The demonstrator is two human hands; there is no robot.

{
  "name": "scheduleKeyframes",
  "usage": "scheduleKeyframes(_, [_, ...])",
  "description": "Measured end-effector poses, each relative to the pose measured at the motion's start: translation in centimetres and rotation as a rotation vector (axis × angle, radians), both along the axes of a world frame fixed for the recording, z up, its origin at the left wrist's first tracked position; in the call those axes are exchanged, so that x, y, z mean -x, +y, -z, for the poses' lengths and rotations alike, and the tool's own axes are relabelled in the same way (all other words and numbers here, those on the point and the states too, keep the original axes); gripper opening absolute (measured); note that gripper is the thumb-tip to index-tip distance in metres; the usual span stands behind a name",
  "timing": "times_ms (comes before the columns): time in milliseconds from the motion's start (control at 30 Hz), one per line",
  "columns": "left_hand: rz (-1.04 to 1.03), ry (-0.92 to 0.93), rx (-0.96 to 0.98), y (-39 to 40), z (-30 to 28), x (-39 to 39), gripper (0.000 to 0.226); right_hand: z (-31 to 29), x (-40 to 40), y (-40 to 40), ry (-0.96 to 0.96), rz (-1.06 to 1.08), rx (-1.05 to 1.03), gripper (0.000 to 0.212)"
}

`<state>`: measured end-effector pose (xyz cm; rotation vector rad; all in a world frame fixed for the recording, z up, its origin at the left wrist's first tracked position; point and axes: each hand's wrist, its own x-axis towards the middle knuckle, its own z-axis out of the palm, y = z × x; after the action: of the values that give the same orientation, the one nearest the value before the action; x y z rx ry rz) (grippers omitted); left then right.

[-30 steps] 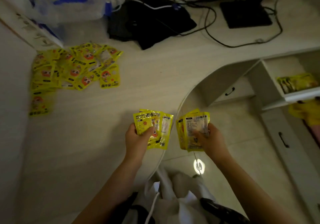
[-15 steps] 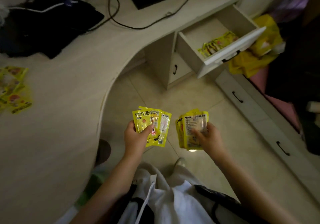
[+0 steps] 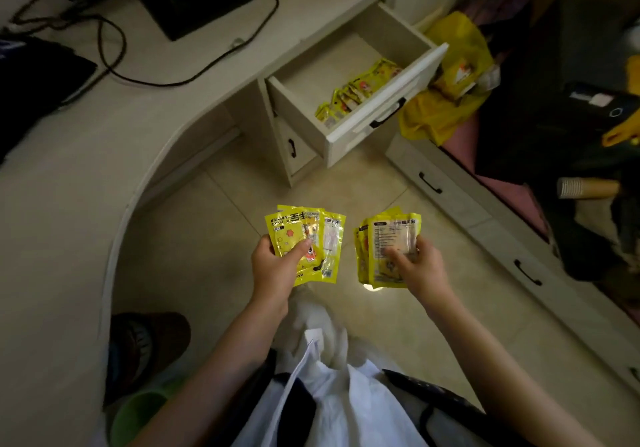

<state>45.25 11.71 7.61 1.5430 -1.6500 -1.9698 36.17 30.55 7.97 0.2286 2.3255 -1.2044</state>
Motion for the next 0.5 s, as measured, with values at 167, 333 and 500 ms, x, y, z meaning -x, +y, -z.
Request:
scheduleKeyframes(167, [0.029, -0.015, -0.015, -1.1, 0.5, 5.6, 0.030, 0.3, 4.9, -0.8, 0.000, 0.026, 0.017, 0.019])
scheduleKeyframes(333, [0.073, -0.007, -0.028, -3.9, 0.3, 12.7, 0.028, 0.0, 11.4, -3.2, -0.011, 0.062, 0.055, 0.017])
scheduleKeyframes(500, [0.113, 0.008, -0.036, -7.0, -0.1, 19.1, 0.029, -0.6, 18.0, -6.1, 0.023, 0.061, 0.060, 0.018])
